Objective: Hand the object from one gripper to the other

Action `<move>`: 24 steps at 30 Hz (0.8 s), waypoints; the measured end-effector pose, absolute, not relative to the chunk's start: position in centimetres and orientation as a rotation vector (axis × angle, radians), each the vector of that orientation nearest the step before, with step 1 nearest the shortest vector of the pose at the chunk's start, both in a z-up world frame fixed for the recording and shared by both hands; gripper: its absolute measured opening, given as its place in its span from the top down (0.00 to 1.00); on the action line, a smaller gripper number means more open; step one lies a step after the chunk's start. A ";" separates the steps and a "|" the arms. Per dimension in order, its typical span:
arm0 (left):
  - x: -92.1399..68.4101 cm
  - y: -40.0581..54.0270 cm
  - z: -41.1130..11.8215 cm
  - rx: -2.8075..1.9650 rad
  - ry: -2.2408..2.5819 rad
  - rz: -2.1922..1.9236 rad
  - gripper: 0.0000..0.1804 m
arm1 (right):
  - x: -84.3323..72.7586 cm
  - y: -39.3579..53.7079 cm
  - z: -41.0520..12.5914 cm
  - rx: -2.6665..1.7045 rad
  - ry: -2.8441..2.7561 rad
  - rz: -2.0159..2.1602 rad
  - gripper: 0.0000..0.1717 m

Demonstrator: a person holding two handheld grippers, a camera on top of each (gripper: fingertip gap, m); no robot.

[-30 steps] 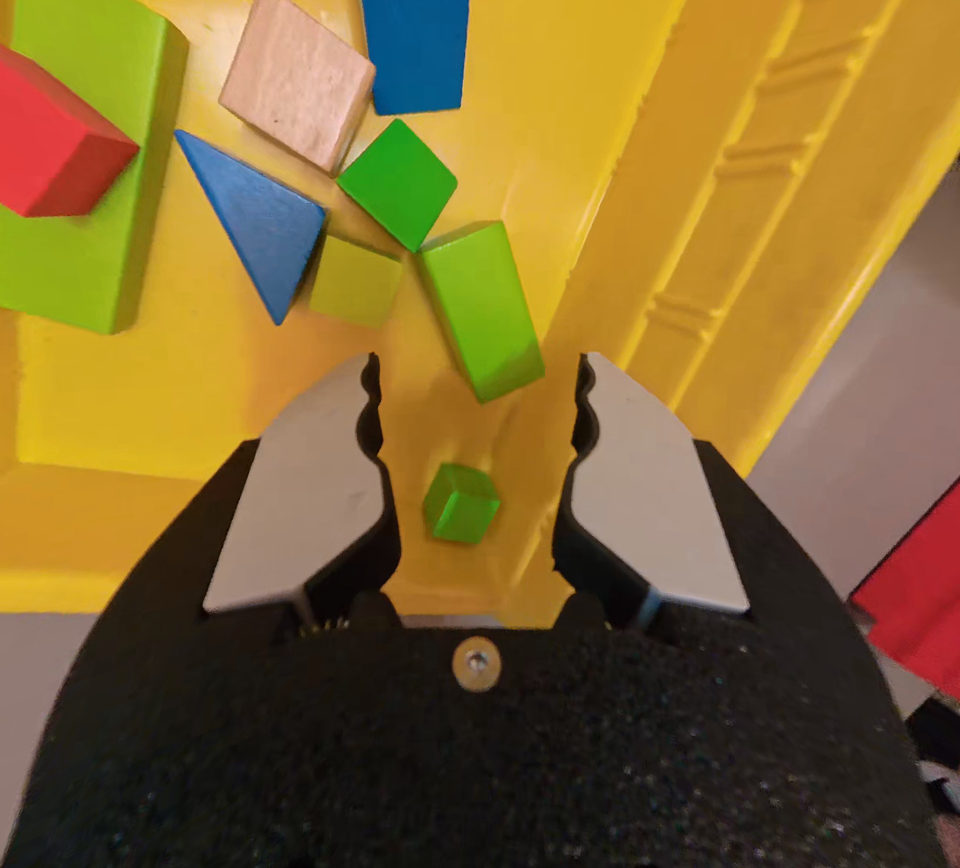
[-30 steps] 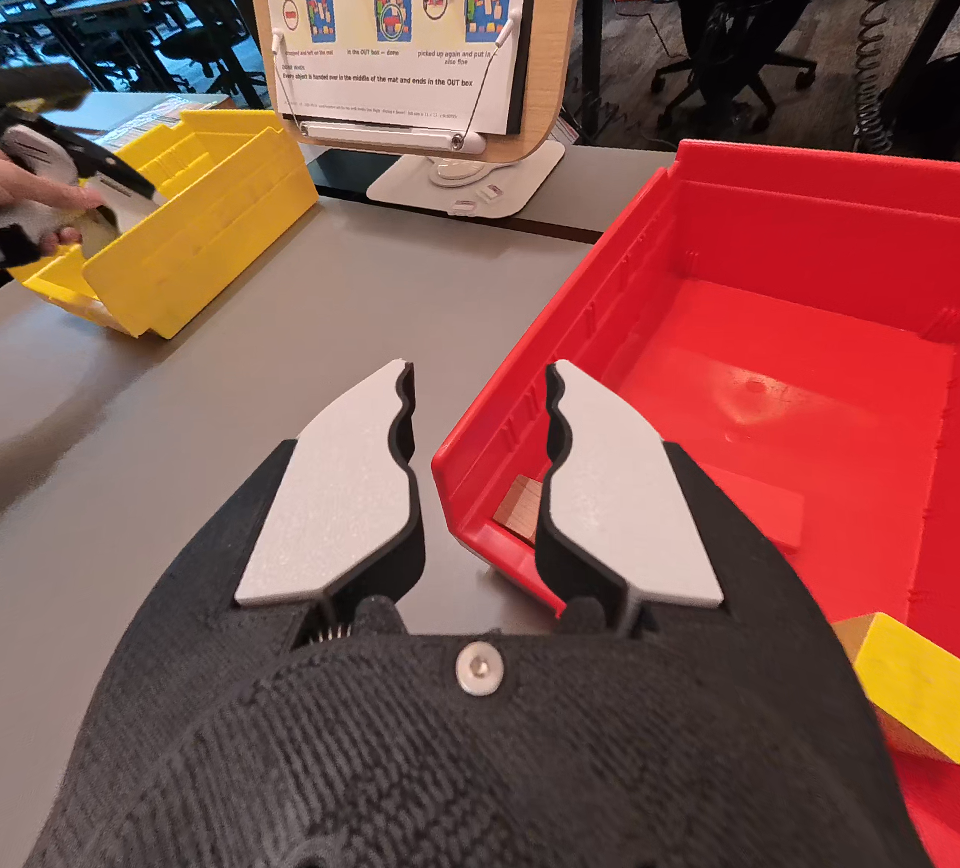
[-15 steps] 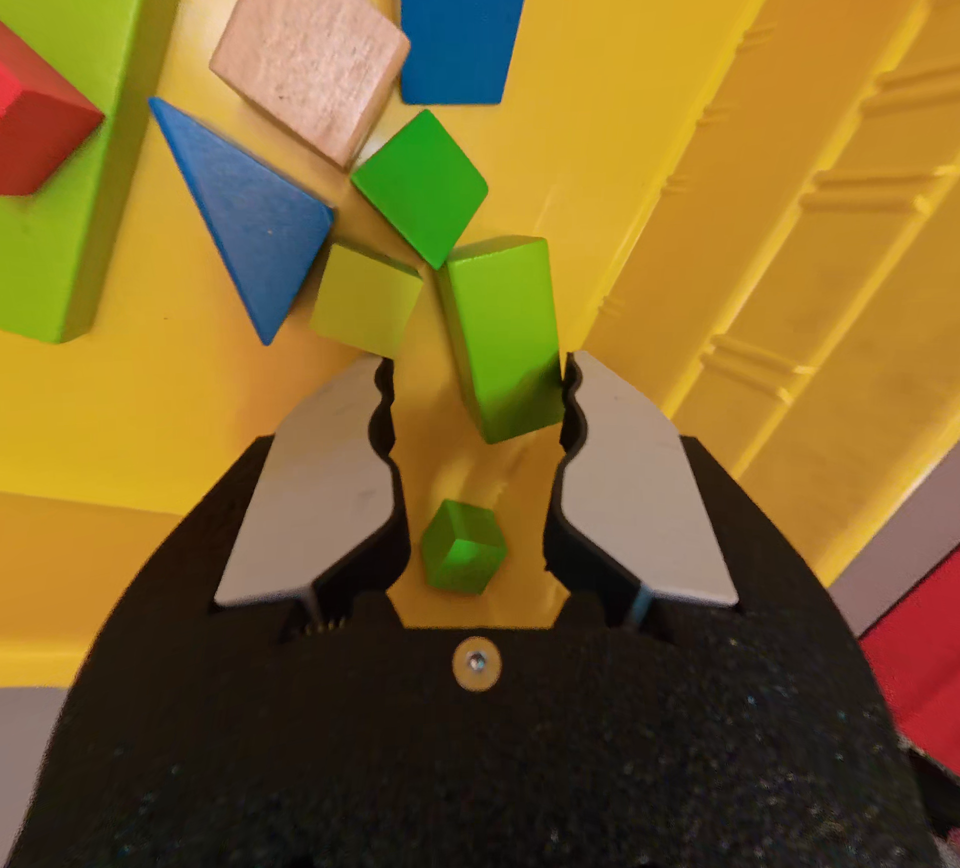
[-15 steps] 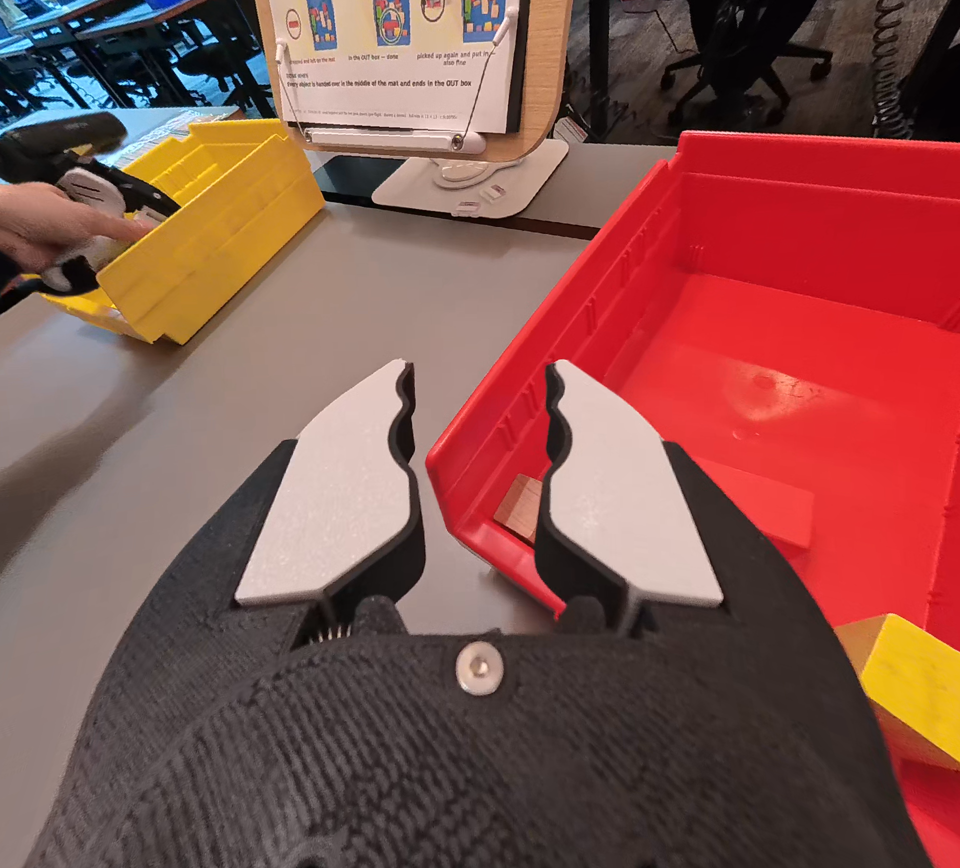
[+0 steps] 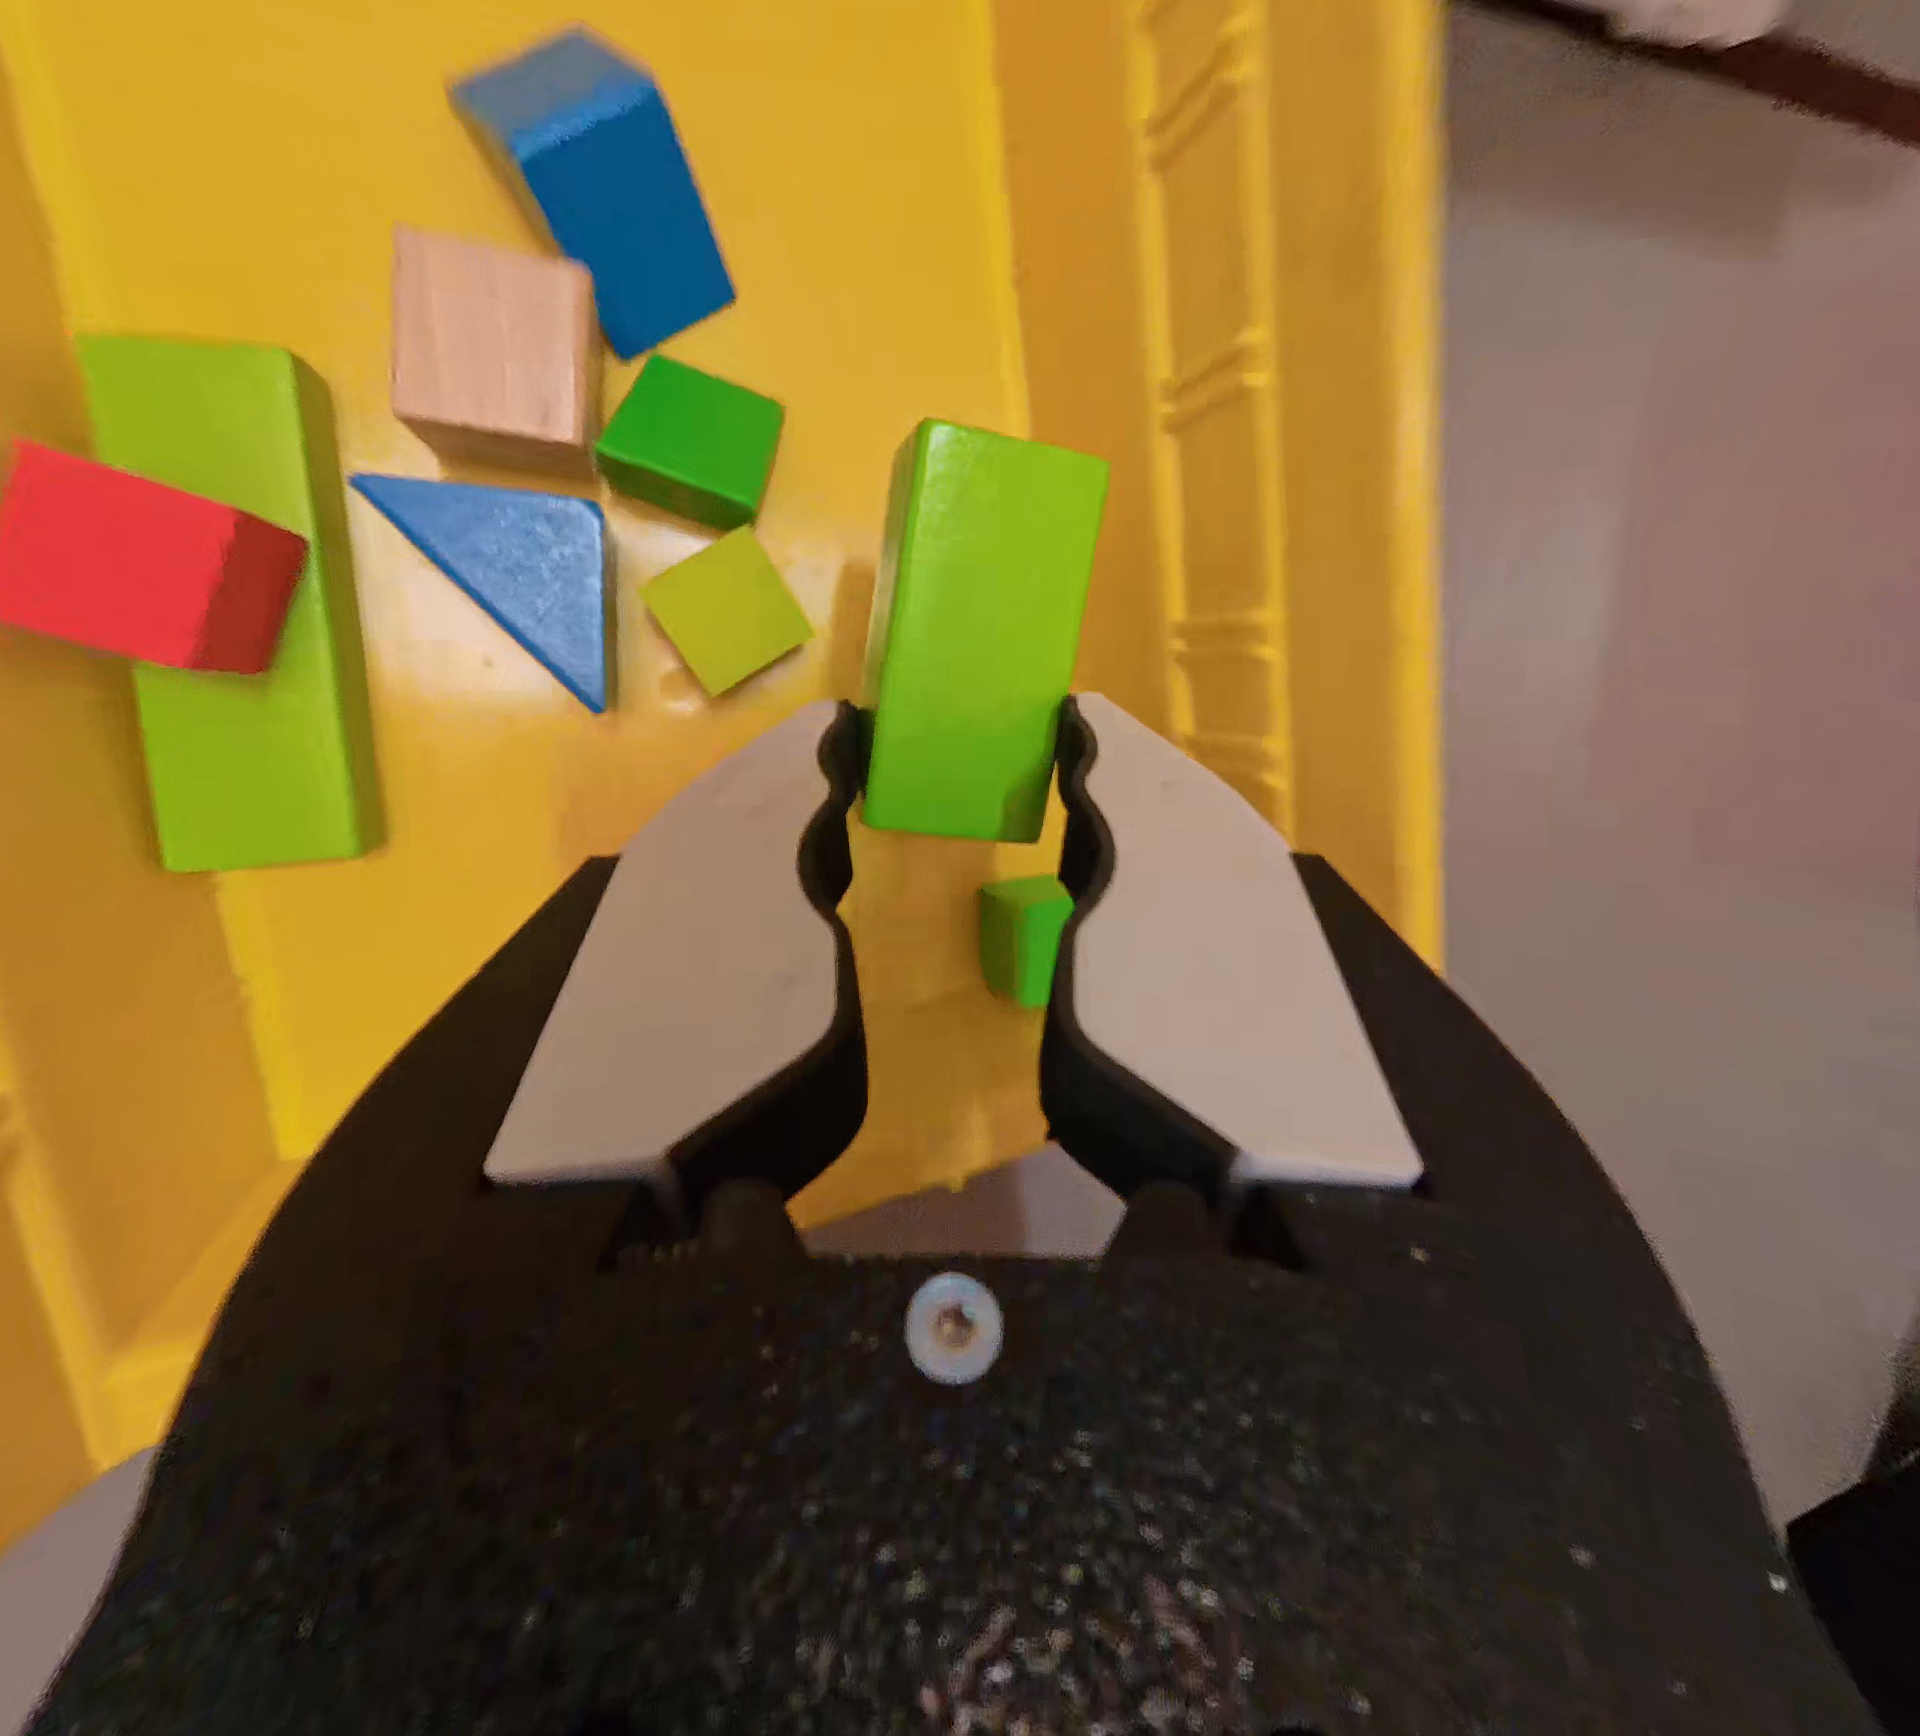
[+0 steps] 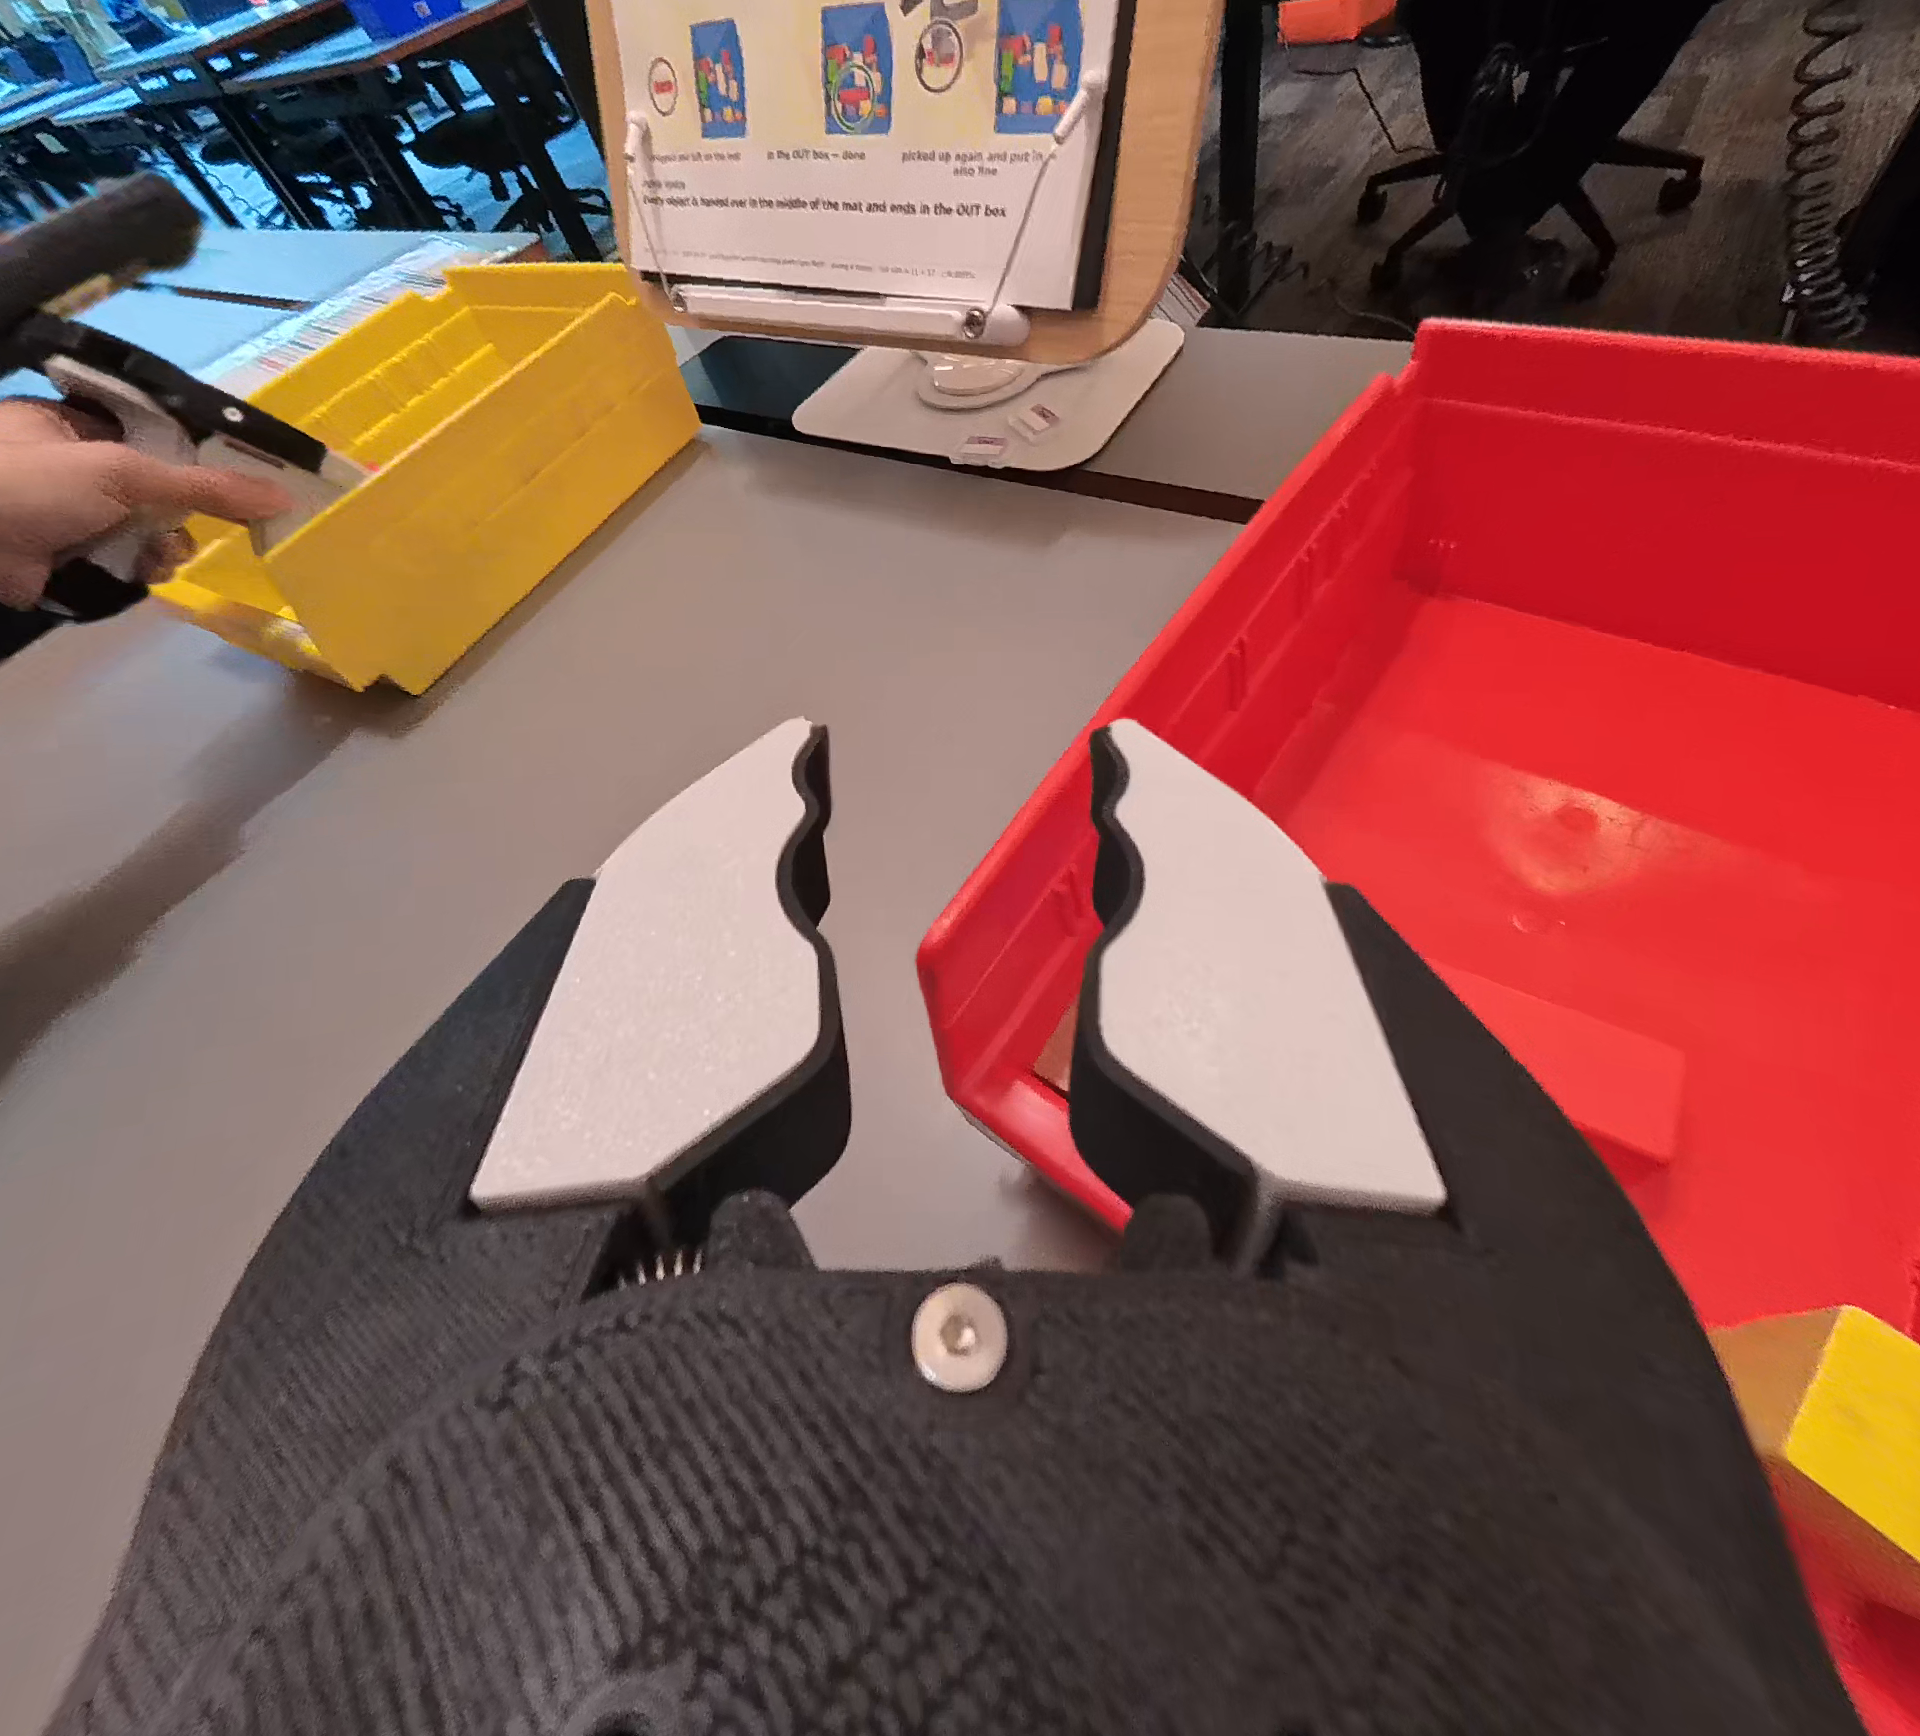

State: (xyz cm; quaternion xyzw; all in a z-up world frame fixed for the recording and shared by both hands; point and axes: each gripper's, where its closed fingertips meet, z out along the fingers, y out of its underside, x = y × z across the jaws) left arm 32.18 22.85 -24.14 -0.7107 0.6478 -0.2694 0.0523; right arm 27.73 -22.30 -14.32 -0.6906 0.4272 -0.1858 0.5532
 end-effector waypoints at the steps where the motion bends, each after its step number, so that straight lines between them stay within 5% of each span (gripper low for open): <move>1: 32.0 22.6 -22.7 -2.101 1.973 -0.900 0.80 | 27.6 -21.9 -14.0 -1.626 0.991 -0.432 0.72; 12: 21.8 8.1 -6.5 -1.023 2.176 -2.179 0.80 | 23.2 -12.4 -8.7 -1.448 0.601 -0.112 0.58; 19: 16.0 0.0 -5.1 -0.533 2.186 -2.519 0.80 | 17.6 -7.2 -4.6 -1.318 0.333 0.110 0.49; 24: 14.6 -3.1 -5.7 -0.448 2.228 -2.563 0.80 | 16.0 -6.2 -3.5 -1.304 0.259 0.127 0.57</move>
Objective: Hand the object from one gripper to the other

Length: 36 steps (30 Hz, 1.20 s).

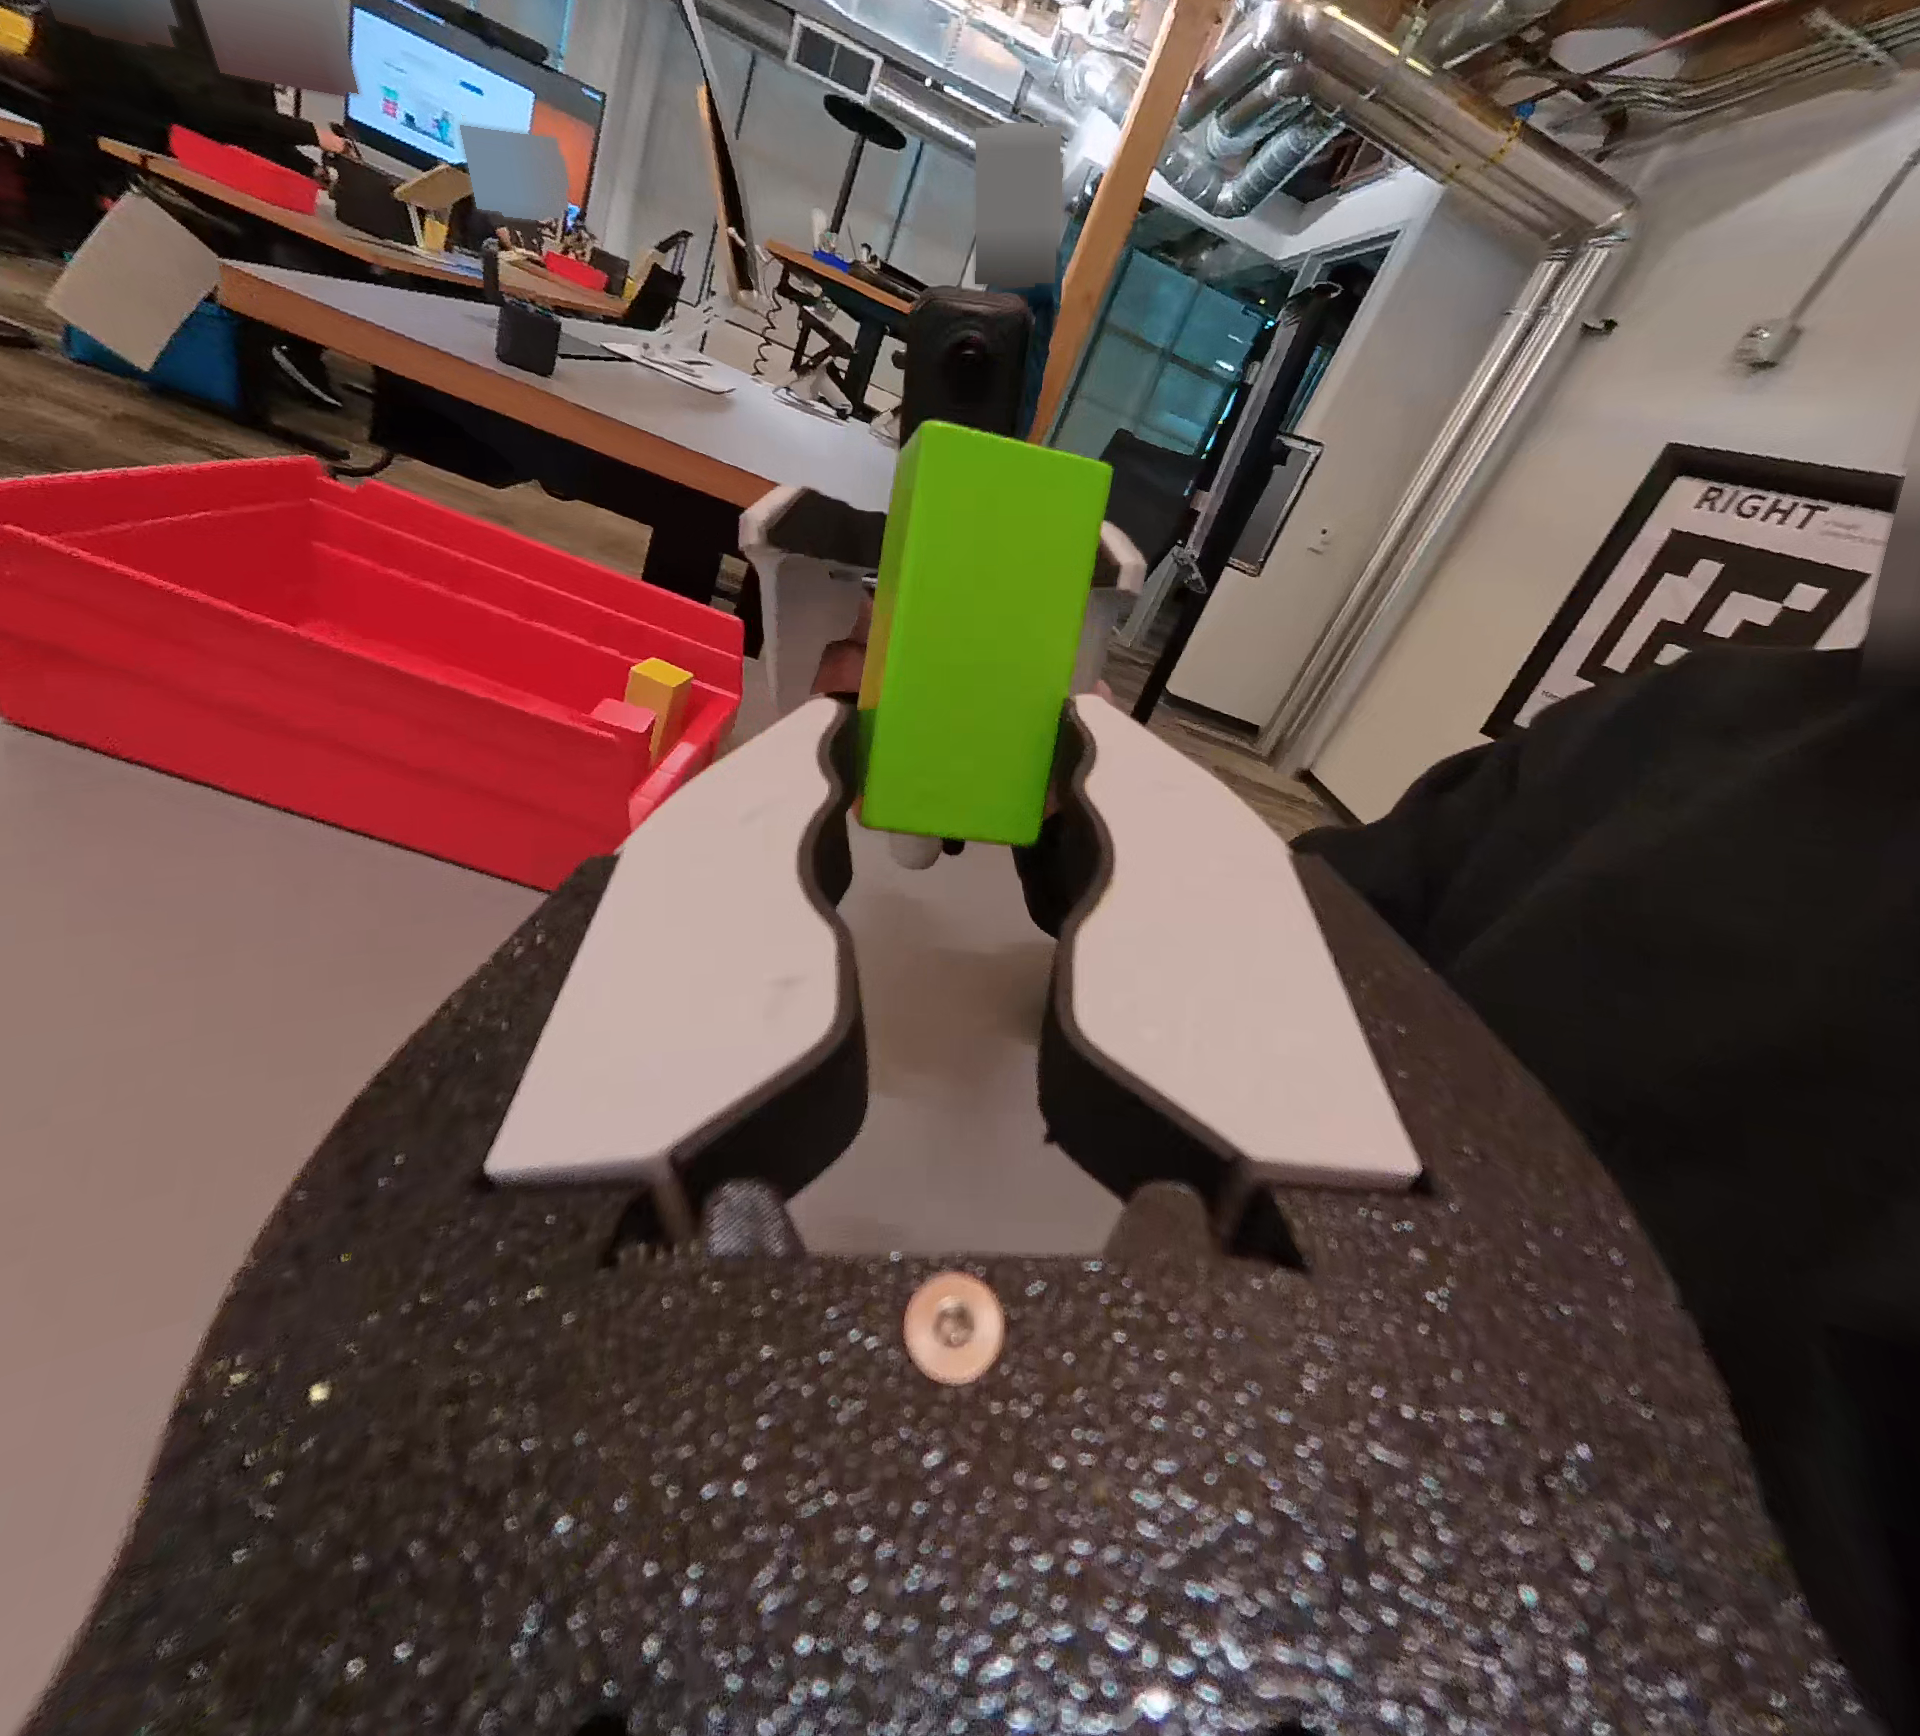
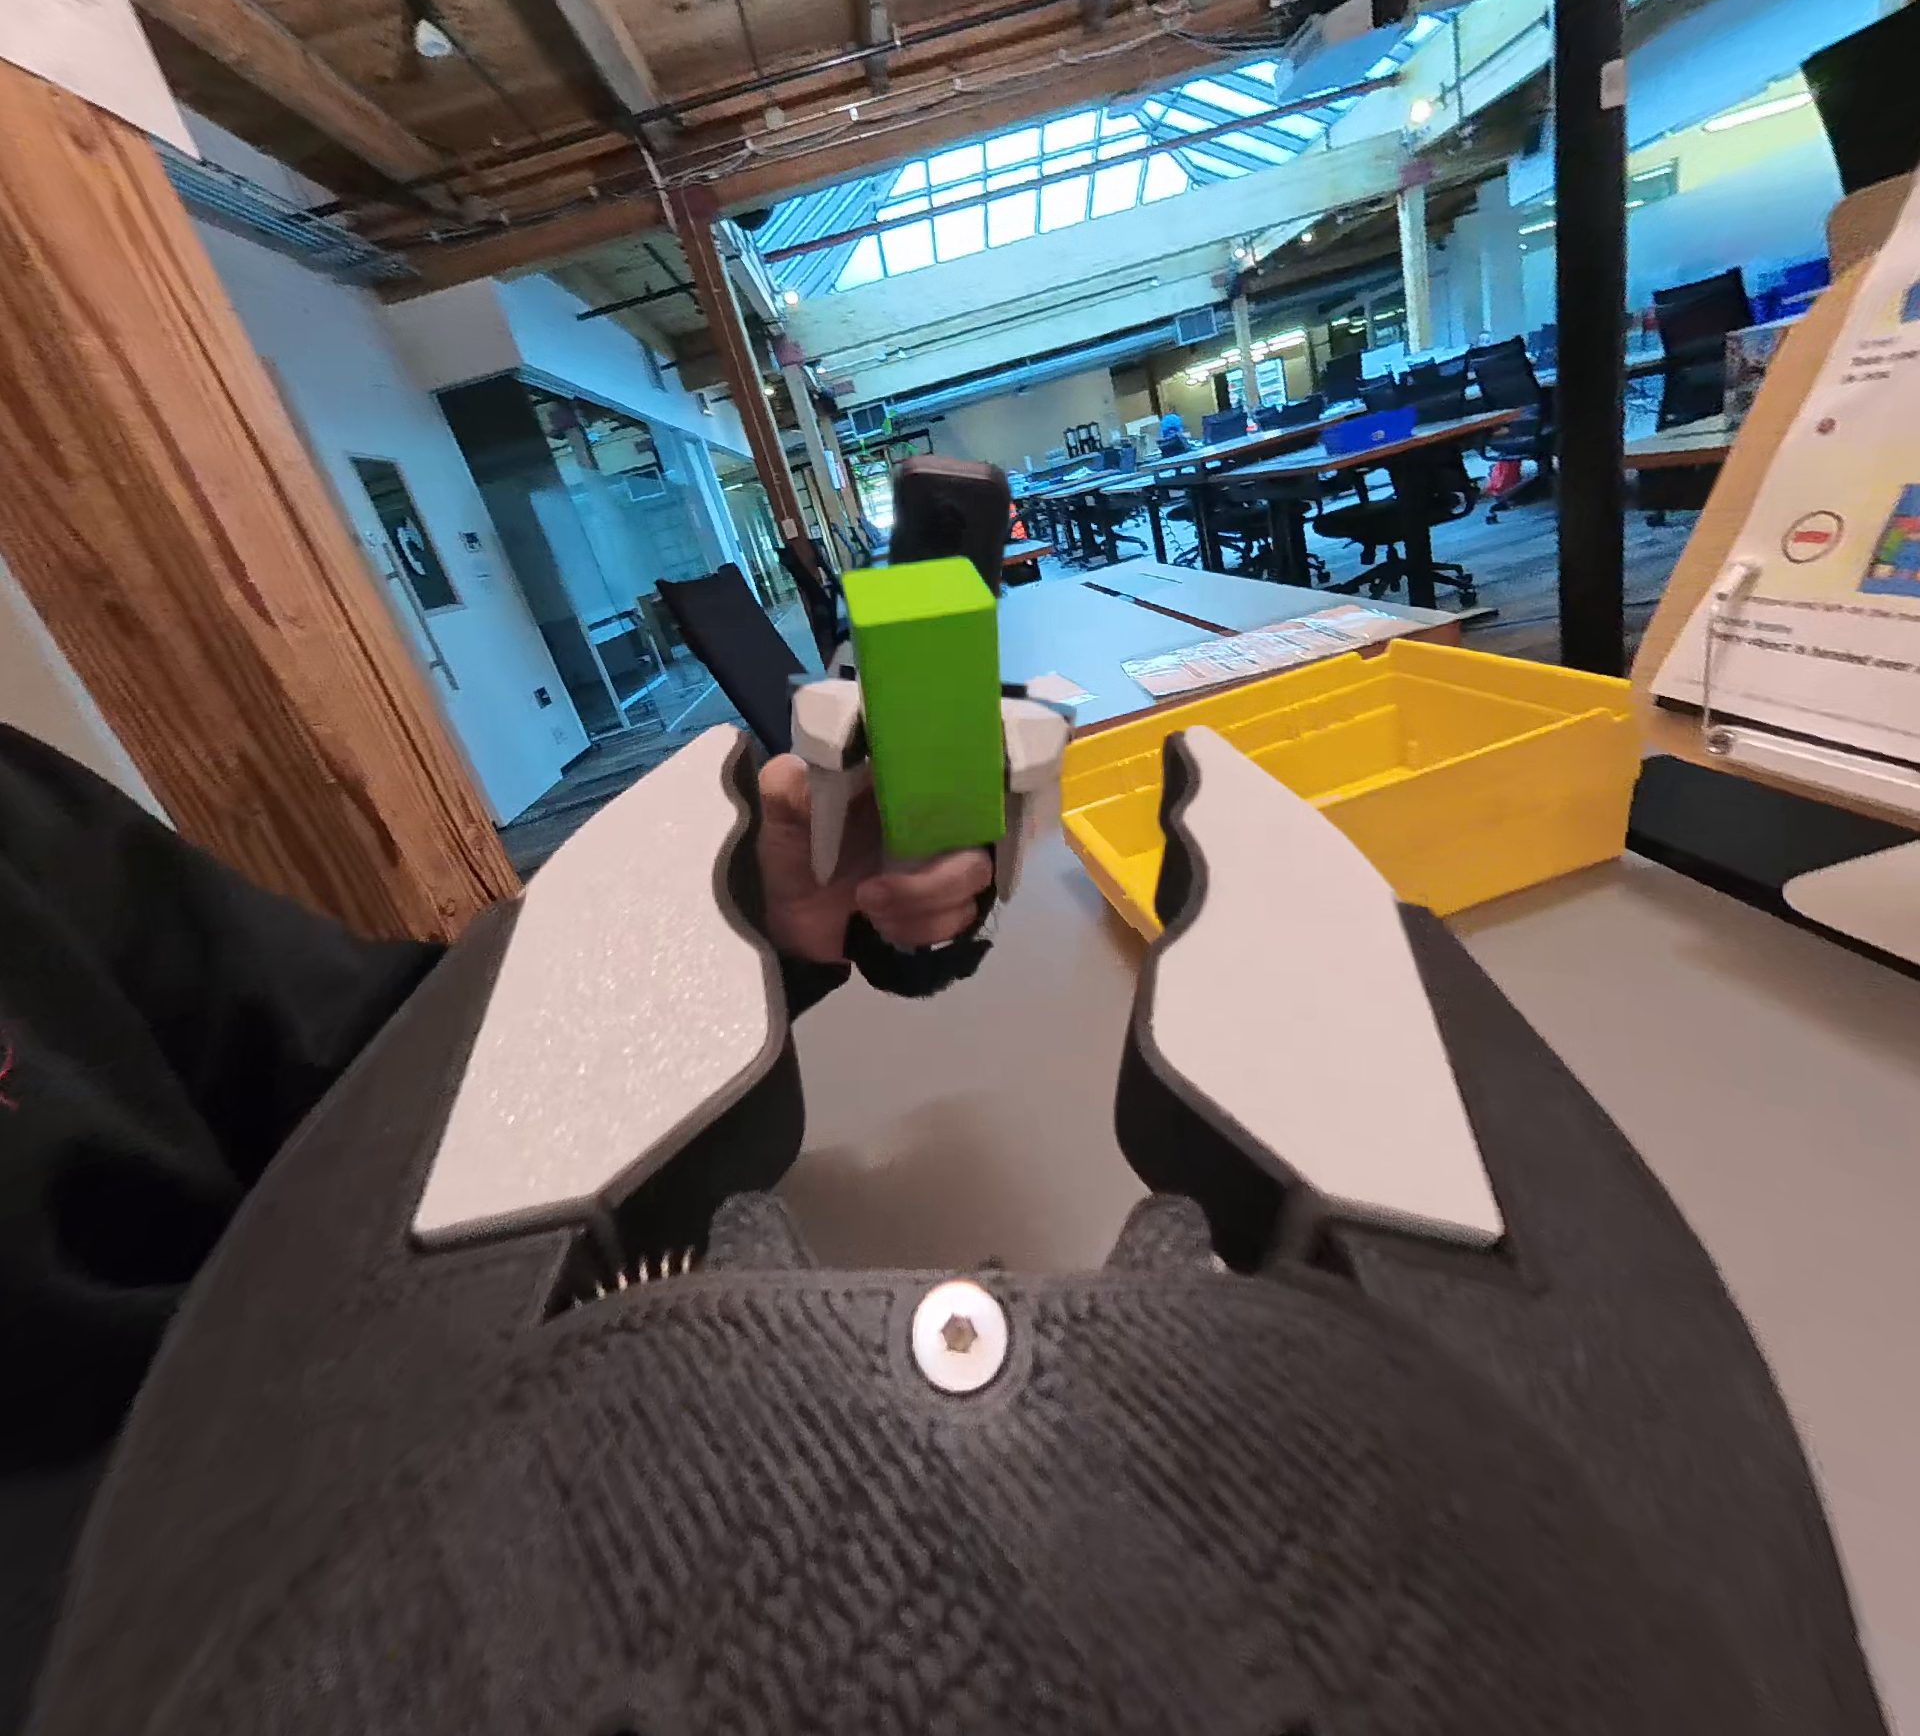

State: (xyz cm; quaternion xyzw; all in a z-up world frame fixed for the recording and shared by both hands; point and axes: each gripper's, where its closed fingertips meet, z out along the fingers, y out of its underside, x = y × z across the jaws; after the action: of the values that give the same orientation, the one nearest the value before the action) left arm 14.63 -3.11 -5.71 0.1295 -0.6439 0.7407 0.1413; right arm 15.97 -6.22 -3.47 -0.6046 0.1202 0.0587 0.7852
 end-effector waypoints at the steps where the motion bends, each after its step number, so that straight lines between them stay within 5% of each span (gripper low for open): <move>1: 14.6 -3.5 -5.8 0.380 -1.863 2.134 0.80 | 15.8 -6.1 -3.4 -1.305 0.252 0.129 0.58; 14: 13.7 -6.7 -7.1 0.325 -1.911 2.060 0.80 | 14.6 -5.0 -4.6 -1.355 0.127 0.139 0.80; 21: 15.8 -6.0 -7.4 0.484 -1.934 2.152 0.74 | 16.6 -6.1 -4.7 -1.385 0.209 -0.036 0.80; 31: 17.8 -0.5 -7.7 0.681 -2.146 2.263 0.76 | 27.7 -28.7 -10.0 -1.447 1.080 -0.740 0.80; 36: 19.2 2.3 -8.4 0.739 -2.561 2.192 0.75 | 30.0 -30.9 -13.2 -1.563 1.191 -0.794 0.80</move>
State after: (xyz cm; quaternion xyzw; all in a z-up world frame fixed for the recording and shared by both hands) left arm 19.17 2.30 -8.42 0.2116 -0.7333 0.6275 -0.1542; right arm 29.95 -30.91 -13.22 -0.6433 0.4901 -0.3266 0.4892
